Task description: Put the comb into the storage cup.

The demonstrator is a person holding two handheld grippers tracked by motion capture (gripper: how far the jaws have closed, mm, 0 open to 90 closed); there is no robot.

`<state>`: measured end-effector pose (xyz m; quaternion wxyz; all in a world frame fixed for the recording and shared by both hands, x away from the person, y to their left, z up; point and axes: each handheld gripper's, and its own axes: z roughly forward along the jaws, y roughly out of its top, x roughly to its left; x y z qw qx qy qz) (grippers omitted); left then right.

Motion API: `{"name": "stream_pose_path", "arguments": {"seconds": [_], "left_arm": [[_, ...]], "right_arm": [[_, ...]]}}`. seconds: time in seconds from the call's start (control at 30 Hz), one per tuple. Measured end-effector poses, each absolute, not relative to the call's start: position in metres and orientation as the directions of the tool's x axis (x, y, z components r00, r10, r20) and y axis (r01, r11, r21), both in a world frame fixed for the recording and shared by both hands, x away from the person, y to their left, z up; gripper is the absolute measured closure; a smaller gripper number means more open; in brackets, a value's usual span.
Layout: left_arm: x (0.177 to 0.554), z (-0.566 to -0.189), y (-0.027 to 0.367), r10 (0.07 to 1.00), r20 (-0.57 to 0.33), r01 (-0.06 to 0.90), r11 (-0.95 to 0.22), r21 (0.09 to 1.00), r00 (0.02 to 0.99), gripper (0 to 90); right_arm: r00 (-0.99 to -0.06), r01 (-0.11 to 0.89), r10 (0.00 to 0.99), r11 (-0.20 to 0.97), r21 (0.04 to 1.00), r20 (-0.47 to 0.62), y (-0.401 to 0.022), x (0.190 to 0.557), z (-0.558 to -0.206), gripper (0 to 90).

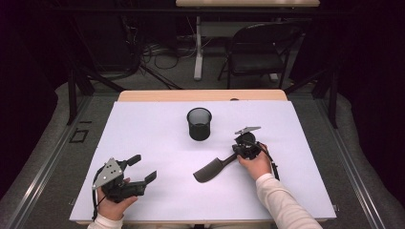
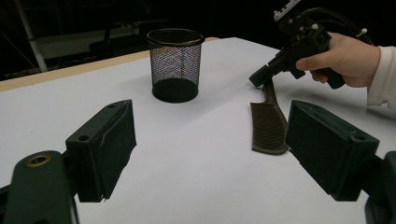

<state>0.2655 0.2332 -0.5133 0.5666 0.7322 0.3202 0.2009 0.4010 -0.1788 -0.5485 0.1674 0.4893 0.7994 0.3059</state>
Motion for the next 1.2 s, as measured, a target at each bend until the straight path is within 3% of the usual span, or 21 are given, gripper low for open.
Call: {"name": "stream_pose_path", "arguments": {"seconds": [1.2], "left_arm": [[0.266, -0.514, 0.232, 0.699, -0.070, 0.244, -0.152, 0.958, 0.711, 16.3]], "right_arm": [[-0.472, 0.706, 0.878, 0.327, 0.628, 0.074, -0.199, 0.367, -0.550, 90.0]]}}
